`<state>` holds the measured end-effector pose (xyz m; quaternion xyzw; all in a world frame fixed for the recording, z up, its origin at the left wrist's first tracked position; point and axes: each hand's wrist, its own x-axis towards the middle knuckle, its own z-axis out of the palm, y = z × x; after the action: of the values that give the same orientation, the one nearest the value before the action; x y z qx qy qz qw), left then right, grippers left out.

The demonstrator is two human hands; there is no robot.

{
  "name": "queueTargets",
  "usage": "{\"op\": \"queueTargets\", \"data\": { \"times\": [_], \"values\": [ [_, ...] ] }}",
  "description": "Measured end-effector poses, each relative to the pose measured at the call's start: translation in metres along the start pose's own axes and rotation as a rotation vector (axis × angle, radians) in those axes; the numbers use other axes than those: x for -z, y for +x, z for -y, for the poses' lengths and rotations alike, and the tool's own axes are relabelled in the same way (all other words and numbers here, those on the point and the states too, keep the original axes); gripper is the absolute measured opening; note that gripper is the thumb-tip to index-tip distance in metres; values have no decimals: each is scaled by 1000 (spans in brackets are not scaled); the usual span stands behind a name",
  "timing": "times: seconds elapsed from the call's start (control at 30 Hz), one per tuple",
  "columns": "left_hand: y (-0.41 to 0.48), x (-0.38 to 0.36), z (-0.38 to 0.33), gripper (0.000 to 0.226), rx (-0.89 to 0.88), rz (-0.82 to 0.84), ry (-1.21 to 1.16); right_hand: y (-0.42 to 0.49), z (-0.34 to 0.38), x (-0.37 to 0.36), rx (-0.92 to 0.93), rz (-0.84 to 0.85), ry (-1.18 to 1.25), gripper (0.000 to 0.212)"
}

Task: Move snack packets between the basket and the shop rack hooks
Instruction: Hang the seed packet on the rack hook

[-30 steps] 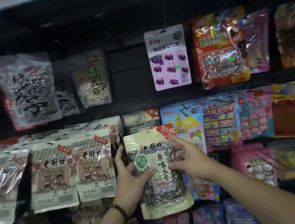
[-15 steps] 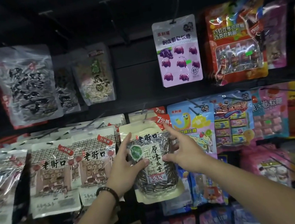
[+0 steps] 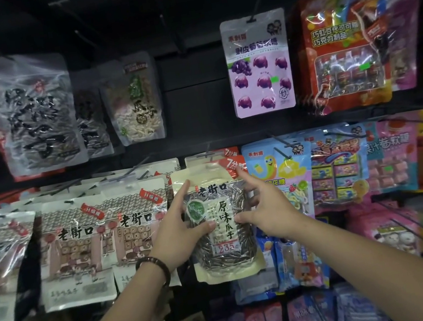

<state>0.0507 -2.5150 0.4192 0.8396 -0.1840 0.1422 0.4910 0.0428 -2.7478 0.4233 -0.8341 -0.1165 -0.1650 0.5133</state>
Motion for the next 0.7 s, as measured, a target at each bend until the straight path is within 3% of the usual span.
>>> {"op": "queueTargets", "data": {
  "times": [0.7],
  "values": [
    [27, -12, 12, 111, 19, 30, 99, 22, -12, -5, -36, -39, -173, 125]
  ]
}}
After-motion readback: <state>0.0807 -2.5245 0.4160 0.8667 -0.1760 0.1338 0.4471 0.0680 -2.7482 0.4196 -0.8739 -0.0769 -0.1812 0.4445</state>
